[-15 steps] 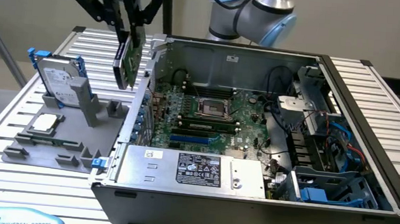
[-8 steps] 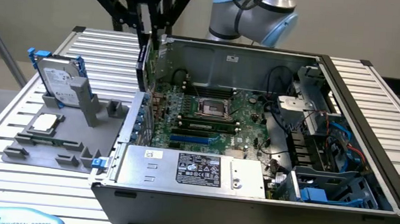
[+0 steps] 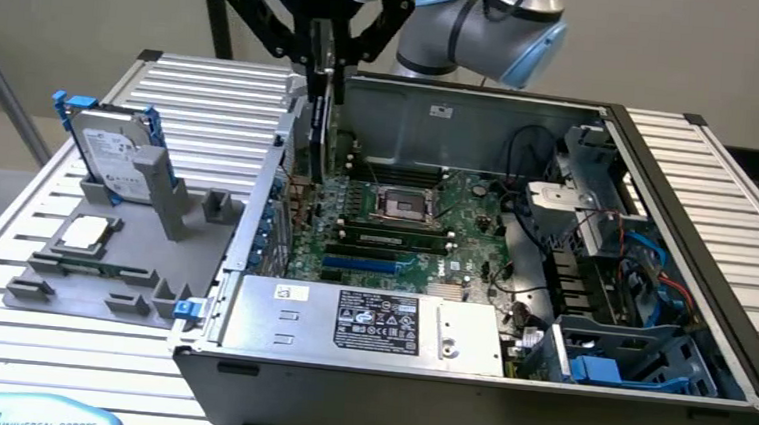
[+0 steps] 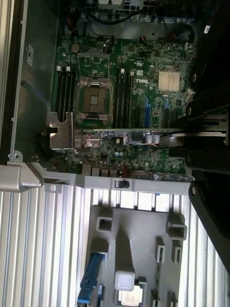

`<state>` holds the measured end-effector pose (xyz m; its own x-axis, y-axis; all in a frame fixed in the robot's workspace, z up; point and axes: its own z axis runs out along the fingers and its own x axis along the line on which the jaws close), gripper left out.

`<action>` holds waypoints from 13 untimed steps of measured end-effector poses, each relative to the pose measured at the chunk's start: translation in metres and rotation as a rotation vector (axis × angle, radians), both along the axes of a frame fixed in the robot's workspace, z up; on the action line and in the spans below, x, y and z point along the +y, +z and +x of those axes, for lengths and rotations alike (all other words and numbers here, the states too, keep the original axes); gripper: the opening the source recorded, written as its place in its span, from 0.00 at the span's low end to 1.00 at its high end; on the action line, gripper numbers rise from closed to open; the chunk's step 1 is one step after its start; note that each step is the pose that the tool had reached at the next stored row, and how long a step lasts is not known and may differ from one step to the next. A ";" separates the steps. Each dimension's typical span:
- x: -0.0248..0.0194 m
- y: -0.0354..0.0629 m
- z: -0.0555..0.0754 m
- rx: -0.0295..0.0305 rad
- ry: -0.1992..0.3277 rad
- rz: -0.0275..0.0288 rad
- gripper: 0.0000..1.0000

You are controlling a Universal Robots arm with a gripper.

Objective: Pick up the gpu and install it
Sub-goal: 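Pick up the gpu and move the gpu toward the slot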

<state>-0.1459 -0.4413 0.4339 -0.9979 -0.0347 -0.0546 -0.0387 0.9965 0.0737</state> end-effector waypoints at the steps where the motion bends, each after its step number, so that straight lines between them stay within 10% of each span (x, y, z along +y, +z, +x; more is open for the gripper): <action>1: 0.0000 -0.0015 0.004 0.0000 0.000 -0.0001 0.27; 8: 0.0000 -0.0123 0.036 0.0000 0.000 -0.0026 0.27; 13: 0.0000 -0.0152 0.059 0.0047 0.000 -0.0161 0.27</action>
